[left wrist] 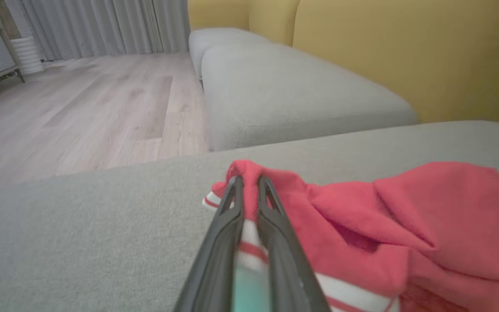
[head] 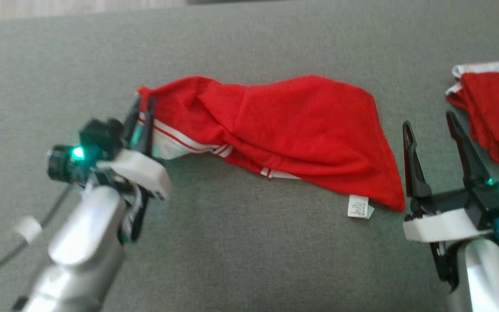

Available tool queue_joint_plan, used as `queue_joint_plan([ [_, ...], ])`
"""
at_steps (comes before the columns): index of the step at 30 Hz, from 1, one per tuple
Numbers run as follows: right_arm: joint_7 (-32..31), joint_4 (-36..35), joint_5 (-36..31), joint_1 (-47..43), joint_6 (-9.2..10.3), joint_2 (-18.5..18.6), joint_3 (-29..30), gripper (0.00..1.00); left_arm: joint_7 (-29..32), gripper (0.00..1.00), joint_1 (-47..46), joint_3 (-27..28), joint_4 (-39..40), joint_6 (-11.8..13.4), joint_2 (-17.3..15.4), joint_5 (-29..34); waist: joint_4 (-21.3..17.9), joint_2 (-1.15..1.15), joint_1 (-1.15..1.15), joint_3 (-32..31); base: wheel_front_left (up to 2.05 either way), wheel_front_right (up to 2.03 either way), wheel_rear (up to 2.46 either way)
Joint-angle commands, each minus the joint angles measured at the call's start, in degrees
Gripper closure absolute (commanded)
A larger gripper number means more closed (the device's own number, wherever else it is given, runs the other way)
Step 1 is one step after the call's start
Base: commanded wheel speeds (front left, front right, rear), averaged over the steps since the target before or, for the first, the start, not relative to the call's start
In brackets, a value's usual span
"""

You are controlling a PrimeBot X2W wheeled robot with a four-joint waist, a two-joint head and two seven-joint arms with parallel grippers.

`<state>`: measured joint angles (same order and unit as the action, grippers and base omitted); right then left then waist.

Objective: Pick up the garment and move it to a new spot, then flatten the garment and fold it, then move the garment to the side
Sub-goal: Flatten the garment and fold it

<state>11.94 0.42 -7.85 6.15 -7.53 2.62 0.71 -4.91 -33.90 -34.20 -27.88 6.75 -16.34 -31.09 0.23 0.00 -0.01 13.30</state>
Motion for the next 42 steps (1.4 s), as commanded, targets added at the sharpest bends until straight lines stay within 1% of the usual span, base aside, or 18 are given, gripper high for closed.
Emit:
queue_joint_plan([
  [1,0.45,-1.5,0.72,-0.42,0.04,0.26,-0.74,0.0,-1.12,1.0,0.73,0.97,4.05,0.81,-2.21,0.79,1.37,0.0,0.01,-2.15,0.0,0.0,0.0],
  [4,0.46,-1.2,1.11,-1.73,0.04,0.26,0.15,0.0,-2.06,1.0,5.14,-0.13,10.98,2.32,-2.6,1.53,2.19,0.0,0.01,-3.73,0.0,0.0,0.0],
  [6,0.45,-1.17,1.31,-2.43,0.04,0.26,0.61,0.0,-2.13,1.0,7.92,-0.78,16.29,3.9,-3.27,2.37,2.62,0.0,0.01,-4.41,0.0,0.0,0.0],
  [11,0.37,-1.29,1.57,-3.56,0.04,0.26,1.52,0.0,-0.05,1.0,12.71,-2.19,30.13,7.54,-5.54,4.64,3.34,0.0,0.01,-5.35,0.0,0.0,0.0],
  [13,0.29,-1.44,1.58,-3.72,0.04,0.26,1.73,0.0,1.85,1.0,14.0,-2.36,33.98,8.42,-6.32,4.42,3.45,0.0,0.01,-5.4,0.0,0.0,0.0],
  [14,0.29,-1.44,1.58,-3.72,0.04,0.26,1.73,0.0,1.85,1.0,14.0,-2.36,33.98,8.42,-6.32,4.42,3.45,0.0,0.01,-5.4,0.0,0.0,0.0],
  [15,0.22,-1.57,1.59,-3.72,0.04,0.26,1.69,0.0,3.45,1.0,14.87,-2.02,35.4,9.14,-7.24,3.98,3.36,0.0,0.01,-5.17,0.0,0.0,0.0],
  [18,0.2,-1.58,1.6,-3.45,0.04,0.26,1.33,0.0,4.29,1.0,15.5,-1.19,34.77,9.46,-7.49,2.61,3.02,0.0,0.01,-4.65,0.0,0.0,0.0],
  [19,0.22,-1.59,1.55,-3.03,0.04,0.26,0.97,0.0,4.4,1.0,15.76,-0.19,32.43,9.33,-7.52,1.05,2.61,0.0,0.01,-3.89,0.0,0.0,0.0],
  [20,0.22,-1.59,1.55,-3.03,0.04,0.26,0.97,0.0,4.4,1.0,15.76,-0.19,32.43,9.33,-7.52,1.05,2.61,0.0,0.01,-3.89,0.0,0.0,0.0],
  [21,0.17,-1.61,1.5,-2.76,0.04,0.26,0.77,0.0,4.22,1.0,15.79,0.36,30.8,9.06,-7.44,0.17,2.3,0.0,0.01,-3.31,0.0,0.0,0.0],
  [26,0.2,-1.71,1.19,-0.94,0.04,0.26,0.25,0.0,0.63,1.0,13.46,2.98,21.09,7.32,-6.45,-2.14,0.47,0.0,0.01,-0.26,0.0,0.0,0.0],
  [30,0.37,-1.45,1.03,0.29,0.04,0.26,0.57,0.0,-3.31,1.0,10.11,4.72,14.23,5.87,-4.78,-3.18,-0.6,0.0,0.01,1.84,0.0,0.0,0.0],
  [33,0.56,-0.91,1.1,0.89,0.04,0.26,0.66,0.0,-5.72,1.0,7.48,5.53,9.47,4.67,-3.88,-3.51,-1.11,0.0,0.01,2.75,0.0,0.0,0.0],
  [37,0.82,0.17,1.51,1.38,0.04,0.26,0.67,0.0,-7.46,1.0,4.84,5.88,3.79,3.16,-2.9,-3.61,-1.46,0.0,0.01,3.21,0.0,0.0,0.0],
  [38,0.91,0.49,1.68,1.46,0.04,0.26,0.61,0.0,-7.75,0.64,4.41,5.84,2.67,2.79,-2.63,-3.61,-1.5,0.0,0.01,3.21,0.0,0.0,0.0],
  [40,1.13,1.04,2.17,1.56,0.04,0.26,0.49,0.0,-8.44,0.0,3.92,5.88,1.13,2.12,-2.05,-3.59,-1.36,0.0,0.01,3.05,0.0,0.0,0.0],
  [42,1.35,1.53,2.48,1.5,0.04,0.26,0.42,0.0,-9.05,0.0,4.03,6.17,0.1,1.78,-1.49,-3.62,-1.01,0.0,0.01,2.56,0.0,0.0,0.0],
])
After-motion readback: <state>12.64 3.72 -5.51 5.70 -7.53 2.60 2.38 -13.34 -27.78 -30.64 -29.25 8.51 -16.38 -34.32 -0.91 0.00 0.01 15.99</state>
